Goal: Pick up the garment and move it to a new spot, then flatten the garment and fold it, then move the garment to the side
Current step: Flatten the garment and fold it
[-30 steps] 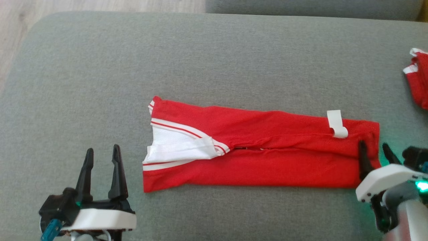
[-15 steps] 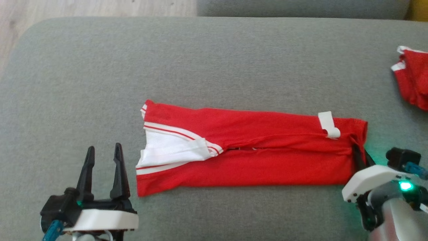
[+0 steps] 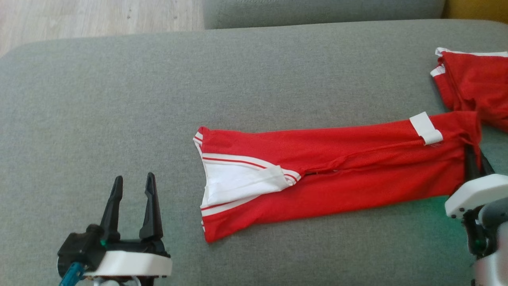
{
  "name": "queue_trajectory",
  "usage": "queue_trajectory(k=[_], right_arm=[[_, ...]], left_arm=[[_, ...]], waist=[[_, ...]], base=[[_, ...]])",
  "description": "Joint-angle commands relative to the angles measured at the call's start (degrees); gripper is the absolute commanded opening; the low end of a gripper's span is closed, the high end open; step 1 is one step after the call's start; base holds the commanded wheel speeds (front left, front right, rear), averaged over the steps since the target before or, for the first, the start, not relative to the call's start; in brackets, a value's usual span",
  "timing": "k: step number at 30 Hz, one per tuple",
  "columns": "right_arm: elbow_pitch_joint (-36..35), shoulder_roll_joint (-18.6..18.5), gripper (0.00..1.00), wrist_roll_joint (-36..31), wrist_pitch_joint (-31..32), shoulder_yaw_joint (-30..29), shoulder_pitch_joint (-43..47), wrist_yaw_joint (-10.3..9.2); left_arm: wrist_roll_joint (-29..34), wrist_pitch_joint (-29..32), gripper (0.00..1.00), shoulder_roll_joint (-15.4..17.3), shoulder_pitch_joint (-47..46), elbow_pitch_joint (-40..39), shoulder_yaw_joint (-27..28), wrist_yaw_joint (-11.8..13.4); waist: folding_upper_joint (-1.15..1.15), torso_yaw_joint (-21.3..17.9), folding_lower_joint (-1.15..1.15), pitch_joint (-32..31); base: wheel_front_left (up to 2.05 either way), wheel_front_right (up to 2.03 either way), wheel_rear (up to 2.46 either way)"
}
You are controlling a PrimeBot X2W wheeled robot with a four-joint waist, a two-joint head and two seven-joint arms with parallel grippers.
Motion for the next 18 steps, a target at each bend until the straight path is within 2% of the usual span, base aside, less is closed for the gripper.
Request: queue_trajectory(k=[1, 9, 14, 18], right_arm=[[-3.42, -0.30, 0.00, 0.51, 0.91, 1.65, 0.07, -0.04], [-12.68, 1.80, 0.00, 5.58, 6.56, 10.52, 3.58, -0.04], [-16.87, 2.57, 0.00, 10.40, 8.89, 20.35, 4.03, -0.04], [-17.29, 2.73, 0.00, 15.74, 9.11, 28.98, 2.38, -0.04]], left_arm=[[0.51, -0.06, 1.00, 0.30, -1.36, -1.24, 1.92, 0.03], [0.31, -0.10, 1.00, -0.39, -1.76, 0.33, 0.86, -0.67], [0.03, -0.23, 1.00, -0.60, -1.85, 1.26, 0.75, -1.26], [0.12, -0.32, 1.00, -0.97, -1.92, 1.55, 0.40, -1.45]], waist=[[0.00, -0.11, 0.00, -0.36], [0.00, 1.55, 0.00, -1.75], [0.00, 3.51, 0.00, -2.27], [0.00, 5.08, 0.00, -2.45]], base=[[0.00, 0.00, 0.00], [0.00, 0.00, 0.00], [0.00, 0.00, 0.00], [0.00, 0.00, 0.00]])
